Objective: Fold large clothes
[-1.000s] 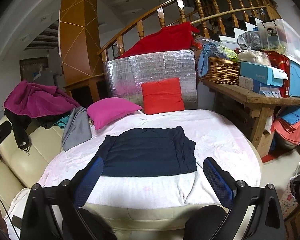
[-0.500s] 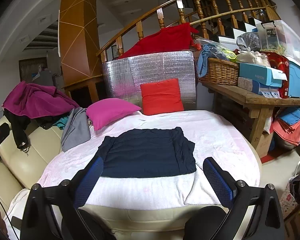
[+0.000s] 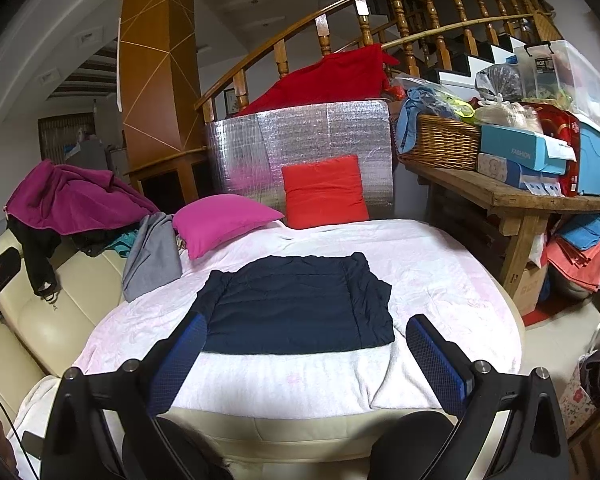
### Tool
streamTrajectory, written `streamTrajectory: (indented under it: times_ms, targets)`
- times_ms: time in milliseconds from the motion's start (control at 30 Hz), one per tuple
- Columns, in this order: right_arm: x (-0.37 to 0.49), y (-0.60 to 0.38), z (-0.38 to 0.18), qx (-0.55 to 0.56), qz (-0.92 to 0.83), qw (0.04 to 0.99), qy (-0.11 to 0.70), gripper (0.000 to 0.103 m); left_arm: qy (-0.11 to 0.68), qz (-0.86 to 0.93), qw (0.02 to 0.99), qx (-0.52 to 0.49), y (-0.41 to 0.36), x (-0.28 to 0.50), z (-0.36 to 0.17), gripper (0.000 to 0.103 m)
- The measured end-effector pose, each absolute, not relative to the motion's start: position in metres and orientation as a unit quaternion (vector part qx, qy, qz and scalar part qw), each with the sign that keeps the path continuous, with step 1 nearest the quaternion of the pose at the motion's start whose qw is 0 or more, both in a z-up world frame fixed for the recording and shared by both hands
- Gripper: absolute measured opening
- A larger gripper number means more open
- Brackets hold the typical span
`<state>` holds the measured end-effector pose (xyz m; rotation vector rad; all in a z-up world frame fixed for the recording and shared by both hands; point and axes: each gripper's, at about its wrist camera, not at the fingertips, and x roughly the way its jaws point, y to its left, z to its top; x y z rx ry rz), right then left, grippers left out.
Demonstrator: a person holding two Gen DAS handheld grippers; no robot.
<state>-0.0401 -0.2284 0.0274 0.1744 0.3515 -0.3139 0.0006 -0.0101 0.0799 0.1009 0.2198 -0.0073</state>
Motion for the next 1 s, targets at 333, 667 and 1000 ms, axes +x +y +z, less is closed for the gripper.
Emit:
streamTrajectory:
  times_ms: [333, 667, 1000]
  targets:
    - [-0.037, -0.227, 0.030, 0.079, -0.153, 0.970, 0.173, 0.101, 0.107, 0.003, 0.993, 0.048, -0.006, 0.003, 0.079, 0.103]
    - [-0.027, -0.222, 0.034, 0.071, -0.151, 0.971, 0.173, 0.101, 0.109, 0.014, 0.993, 0.037, 0.002, 0.013, 0.078, 0.103]
    - [-0.005, -0.227, 0.040, 0.061, -0.164, 0.967, 0.184, 0.101, 0.127, 0.007, 0.992, 0.020, -0.002, 0.042, 0.077, 0.103]
